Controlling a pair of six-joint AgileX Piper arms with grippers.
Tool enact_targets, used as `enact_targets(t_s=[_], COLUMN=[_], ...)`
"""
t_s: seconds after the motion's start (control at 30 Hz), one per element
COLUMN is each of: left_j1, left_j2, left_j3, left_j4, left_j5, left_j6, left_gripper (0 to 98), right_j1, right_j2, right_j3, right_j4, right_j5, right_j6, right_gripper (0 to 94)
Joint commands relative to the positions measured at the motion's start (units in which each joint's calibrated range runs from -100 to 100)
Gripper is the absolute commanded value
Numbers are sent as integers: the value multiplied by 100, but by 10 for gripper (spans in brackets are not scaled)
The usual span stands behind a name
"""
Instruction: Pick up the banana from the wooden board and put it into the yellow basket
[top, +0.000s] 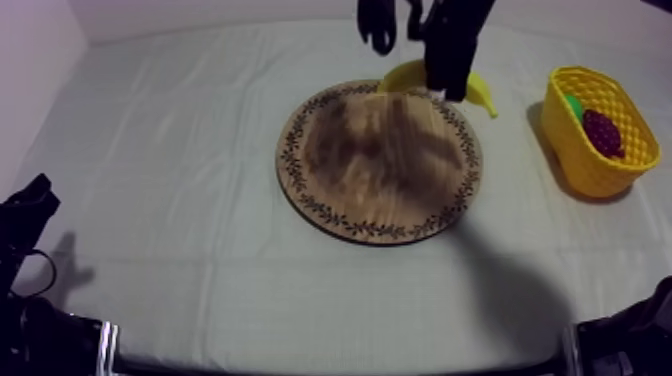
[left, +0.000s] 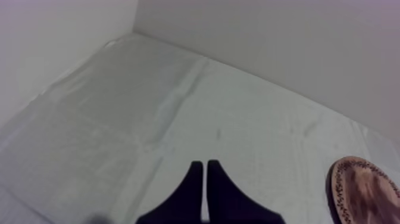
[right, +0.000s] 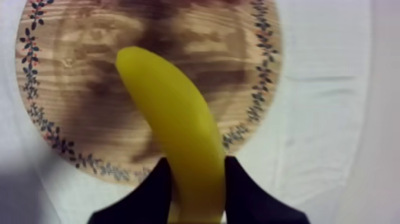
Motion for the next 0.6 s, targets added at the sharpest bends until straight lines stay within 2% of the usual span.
enact_targets(t_s=[0.0, 0.3, 0.57], left_j1=[-2, -2, -2], left_j2=[2, 2, 2], left_j3=[3, 3, 3], left_j4=[-1, -1, -1], left_j5=[-1, -1, -1], left_j6=[-1, -1, -1], left_gripper=[1, 1, 1], right_j1=[33, 162, 222], right_j2=[-258, -972, -1299], right_j3=[-165, -829, -1063], right_j4=[-19, -48, -126], right_j5=[202, 838, 1283], right_j6=[51, 226, 176], right_gripper=[167, 180, 183])
